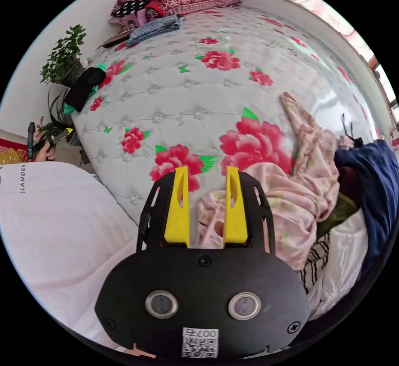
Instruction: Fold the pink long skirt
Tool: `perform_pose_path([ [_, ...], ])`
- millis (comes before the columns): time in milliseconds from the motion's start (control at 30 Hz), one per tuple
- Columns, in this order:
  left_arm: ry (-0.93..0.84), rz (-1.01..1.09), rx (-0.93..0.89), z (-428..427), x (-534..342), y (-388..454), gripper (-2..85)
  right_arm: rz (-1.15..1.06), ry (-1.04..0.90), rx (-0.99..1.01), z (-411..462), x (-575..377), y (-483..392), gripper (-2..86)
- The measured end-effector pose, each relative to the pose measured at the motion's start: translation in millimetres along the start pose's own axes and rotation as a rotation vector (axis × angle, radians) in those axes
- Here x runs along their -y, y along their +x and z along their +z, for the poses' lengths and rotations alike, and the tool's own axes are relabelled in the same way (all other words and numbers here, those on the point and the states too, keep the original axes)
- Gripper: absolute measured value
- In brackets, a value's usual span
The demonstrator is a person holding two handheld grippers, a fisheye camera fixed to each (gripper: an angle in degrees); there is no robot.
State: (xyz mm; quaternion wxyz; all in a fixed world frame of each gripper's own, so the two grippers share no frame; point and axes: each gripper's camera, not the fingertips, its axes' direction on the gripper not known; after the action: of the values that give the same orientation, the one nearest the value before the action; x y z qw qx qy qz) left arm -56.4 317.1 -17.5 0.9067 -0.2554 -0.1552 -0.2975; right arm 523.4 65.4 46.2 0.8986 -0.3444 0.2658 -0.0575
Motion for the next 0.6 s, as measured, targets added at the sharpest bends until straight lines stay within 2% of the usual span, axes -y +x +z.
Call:
perform_pose_path([
  [100,-0.011,0.115,-0.065,-4.6,-13.3,54.1,7.9,0.039,-0.001,-0.108,-13.4,-57.3,27.2,10.8],
  [233,-0.074,0.275,-0.156,-2.0,-40.6,126.6,7.9,0.073,-0.102,-0.082,9.5,-94.6,41.1,10.5],
  [333,-0.088,0.397,-0.194,-8.8,-57.5,172.8,8.1,0.082,-0.167,-0.065,30.9,-110.9,46.7,7.0],
  [433,-0.053,0.509,-0.209,-26.9,-74.4,208.2,9.1,0.028,-0.026,-0.039,0.1,-114.6,41.9,2.0],
  [500,-0.022,0.566,-0.224,-39.6,-85.3,222.9,10.4,-0.056,0.185,0.072,-54.4,-113.9,35.8,0.6],
  [600,0.031,0.638,-0.276,-64.5,-101.8,240.3,12.7,-0.166,0.361,0.253,-111.1,-110.7,29.1,0.0],
])
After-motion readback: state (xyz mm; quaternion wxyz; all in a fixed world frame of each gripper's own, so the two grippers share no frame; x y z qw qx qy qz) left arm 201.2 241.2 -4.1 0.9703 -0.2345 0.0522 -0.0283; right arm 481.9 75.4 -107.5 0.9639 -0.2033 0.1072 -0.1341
